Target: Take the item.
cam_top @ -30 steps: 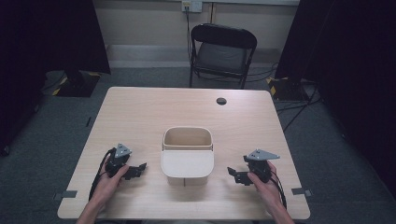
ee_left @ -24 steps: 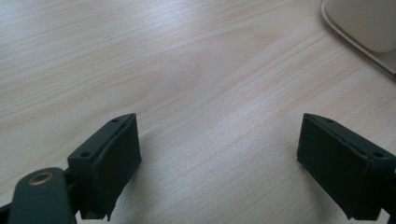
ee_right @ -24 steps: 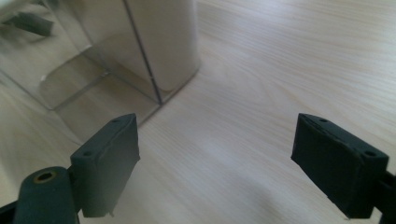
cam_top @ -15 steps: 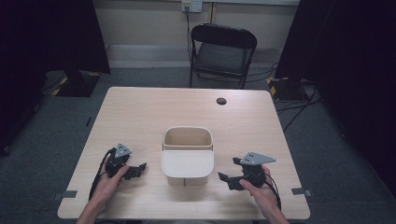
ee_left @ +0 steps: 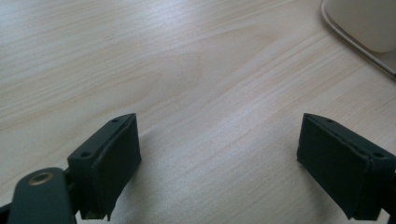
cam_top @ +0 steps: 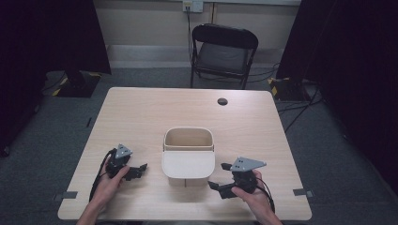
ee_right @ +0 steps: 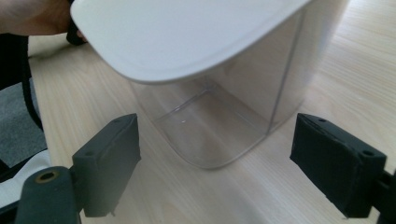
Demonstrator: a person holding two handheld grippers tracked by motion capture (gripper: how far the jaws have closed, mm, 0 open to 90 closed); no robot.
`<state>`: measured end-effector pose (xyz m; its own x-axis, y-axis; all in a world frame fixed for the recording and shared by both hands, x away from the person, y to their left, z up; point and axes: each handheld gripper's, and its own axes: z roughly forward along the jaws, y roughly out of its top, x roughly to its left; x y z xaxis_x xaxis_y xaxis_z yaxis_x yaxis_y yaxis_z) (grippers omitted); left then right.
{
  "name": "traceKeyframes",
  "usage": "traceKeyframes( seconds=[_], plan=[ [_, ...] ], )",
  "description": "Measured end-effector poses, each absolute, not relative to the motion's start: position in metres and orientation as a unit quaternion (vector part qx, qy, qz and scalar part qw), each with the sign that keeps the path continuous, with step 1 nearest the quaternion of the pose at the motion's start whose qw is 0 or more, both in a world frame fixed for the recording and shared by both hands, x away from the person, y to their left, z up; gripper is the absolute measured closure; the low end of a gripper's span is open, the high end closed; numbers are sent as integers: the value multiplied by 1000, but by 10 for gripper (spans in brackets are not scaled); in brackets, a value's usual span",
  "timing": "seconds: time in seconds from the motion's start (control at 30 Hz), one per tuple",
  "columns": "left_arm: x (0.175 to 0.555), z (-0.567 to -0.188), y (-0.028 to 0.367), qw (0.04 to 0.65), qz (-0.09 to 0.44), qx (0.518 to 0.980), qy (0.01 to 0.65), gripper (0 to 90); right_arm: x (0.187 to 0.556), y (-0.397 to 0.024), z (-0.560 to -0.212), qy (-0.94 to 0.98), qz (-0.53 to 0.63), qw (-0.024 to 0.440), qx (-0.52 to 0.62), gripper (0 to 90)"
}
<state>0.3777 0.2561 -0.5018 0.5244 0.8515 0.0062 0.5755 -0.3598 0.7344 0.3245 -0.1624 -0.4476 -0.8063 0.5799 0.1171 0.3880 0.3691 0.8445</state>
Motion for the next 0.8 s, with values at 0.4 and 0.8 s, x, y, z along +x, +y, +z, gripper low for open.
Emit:
traceKeyframes(
  seconds=[0.4,0.8],
  plan=[
    [378,-502,256,349,198,800,446,128,322,-147,-450,829,479,91,274,151],
    [378,-502,256,349,198,800,446,128,324,-141,-447,825,483,101,277,169]
  ],
)
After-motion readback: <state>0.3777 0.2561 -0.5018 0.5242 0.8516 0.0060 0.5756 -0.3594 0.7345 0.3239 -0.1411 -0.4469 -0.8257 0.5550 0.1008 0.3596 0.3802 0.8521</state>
